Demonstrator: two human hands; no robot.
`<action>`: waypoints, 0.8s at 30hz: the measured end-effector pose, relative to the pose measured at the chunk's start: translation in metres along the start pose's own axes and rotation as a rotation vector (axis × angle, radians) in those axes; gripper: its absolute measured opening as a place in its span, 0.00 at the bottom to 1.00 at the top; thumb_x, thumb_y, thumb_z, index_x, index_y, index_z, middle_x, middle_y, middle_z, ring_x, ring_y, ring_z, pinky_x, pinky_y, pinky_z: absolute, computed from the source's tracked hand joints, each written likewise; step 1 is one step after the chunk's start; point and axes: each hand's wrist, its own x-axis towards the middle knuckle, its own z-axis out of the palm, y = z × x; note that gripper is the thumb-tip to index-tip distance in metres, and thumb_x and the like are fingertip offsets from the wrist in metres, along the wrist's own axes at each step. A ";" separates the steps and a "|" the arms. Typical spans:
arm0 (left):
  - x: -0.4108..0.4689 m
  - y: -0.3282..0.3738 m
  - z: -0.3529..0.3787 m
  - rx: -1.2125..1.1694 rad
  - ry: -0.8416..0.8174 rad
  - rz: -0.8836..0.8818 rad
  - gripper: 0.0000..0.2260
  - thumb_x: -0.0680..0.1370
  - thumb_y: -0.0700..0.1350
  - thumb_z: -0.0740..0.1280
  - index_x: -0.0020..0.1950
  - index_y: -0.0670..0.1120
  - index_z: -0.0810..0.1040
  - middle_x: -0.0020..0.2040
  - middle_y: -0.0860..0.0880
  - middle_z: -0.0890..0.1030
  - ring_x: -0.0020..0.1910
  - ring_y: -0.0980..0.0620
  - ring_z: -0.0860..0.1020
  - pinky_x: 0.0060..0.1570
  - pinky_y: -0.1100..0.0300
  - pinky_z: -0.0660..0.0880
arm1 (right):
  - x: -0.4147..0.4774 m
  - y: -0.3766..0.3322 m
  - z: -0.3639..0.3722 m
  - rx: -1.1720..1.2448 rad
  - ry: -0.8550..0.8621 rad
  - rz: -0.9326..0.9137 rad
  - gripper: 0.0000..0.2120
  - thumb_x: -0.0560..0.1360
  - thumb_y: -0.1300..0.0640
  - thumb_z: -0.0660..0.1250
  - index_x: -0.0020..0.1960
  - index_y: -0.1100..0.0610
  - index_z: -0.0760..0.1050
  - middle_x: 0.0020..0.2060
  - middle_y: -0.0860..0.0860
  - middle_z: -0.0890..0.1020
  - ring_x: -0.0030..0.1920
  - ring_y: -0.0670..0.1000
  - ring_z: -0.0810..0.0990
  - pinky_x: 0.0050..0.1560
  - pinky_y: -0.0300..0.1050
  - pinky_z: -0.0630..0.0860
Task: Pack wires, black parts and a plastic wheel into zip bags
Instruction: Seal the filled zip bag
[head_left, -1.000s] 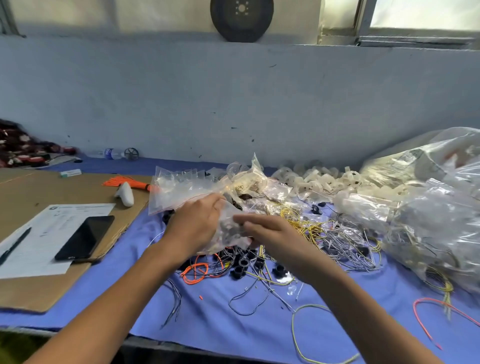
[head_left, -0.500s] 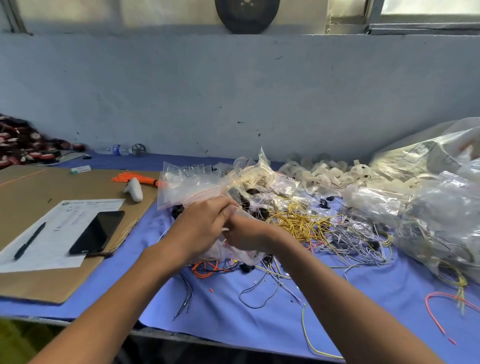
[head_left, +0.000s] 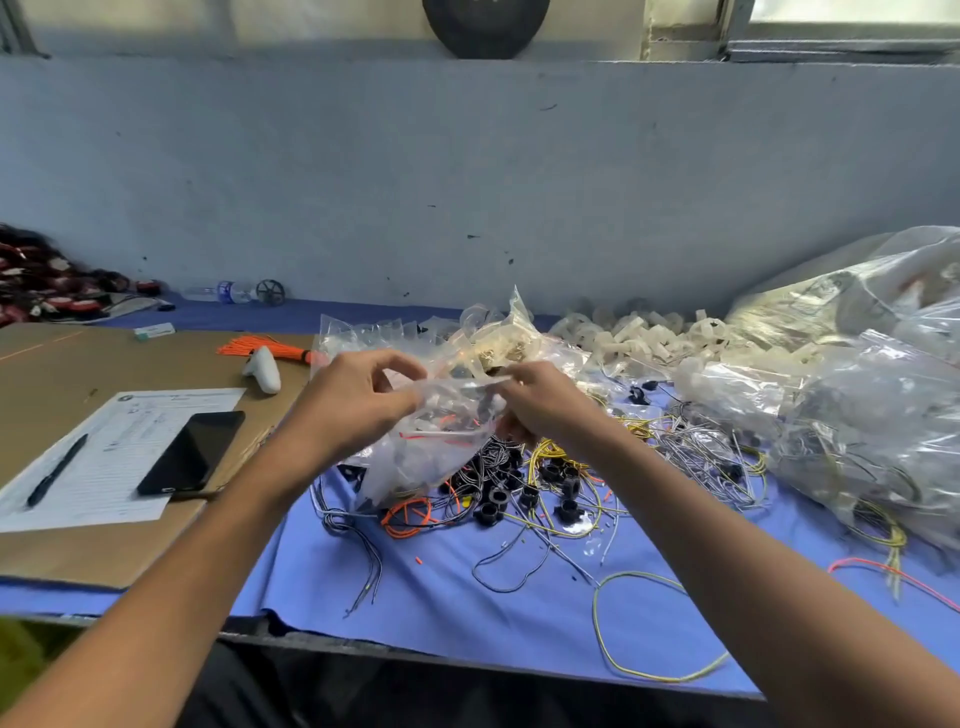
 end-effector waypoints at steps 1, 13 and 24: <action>0.002 0.002 -0.006 -0.041 -0.001 -0.029 0.08 0.73 0.44 0.75 0.49 0.55 0.83 0.25 0.57 0.74 0.24 0.61 0.69 0.30 0.61 0.66 | 0.000 -0.010 -0.002 0.233 -0.023 0.037 0.12 0.81 0.64 0.56 0.59 0.62 0.76 0.32 0.58 0.81 0.26 0.49 0.79 0.25 0.40 0.74; 0.020 0.021 -0.021 -0.539 -0.179 -0.168 0.18 0.68 0.57 0.78 0.53 0.51 0.83 0.42 0.53 0.85 0.34 0.54 0.82 0.30 0.64 0.76 | -0.024 -0.051 -0.044 1.206 0.067 0.142 0.09 0.78 0.70 0.56 0.53 0.67 0.73 0.37 0.60 0.84 0.33 0.53 0.85 0.34 0.42 0.82; 0.023 0.000 0.062 -0.468 -0.062 -0.117 0.01 0.75 0.44 0.74 0.44 0.50 0.84 0.34 0.57 0.83 0.30 0.64 0.76 0.28 0.68 0.71 | -0.048 0.010 -0.062 1.238 0.217 0.304 0.09 0.79 0.66 0.56 0.57 0.67 0.70 0.39 0.61 0.85 0.34 0.55 0.85 0.30 0.41 0.80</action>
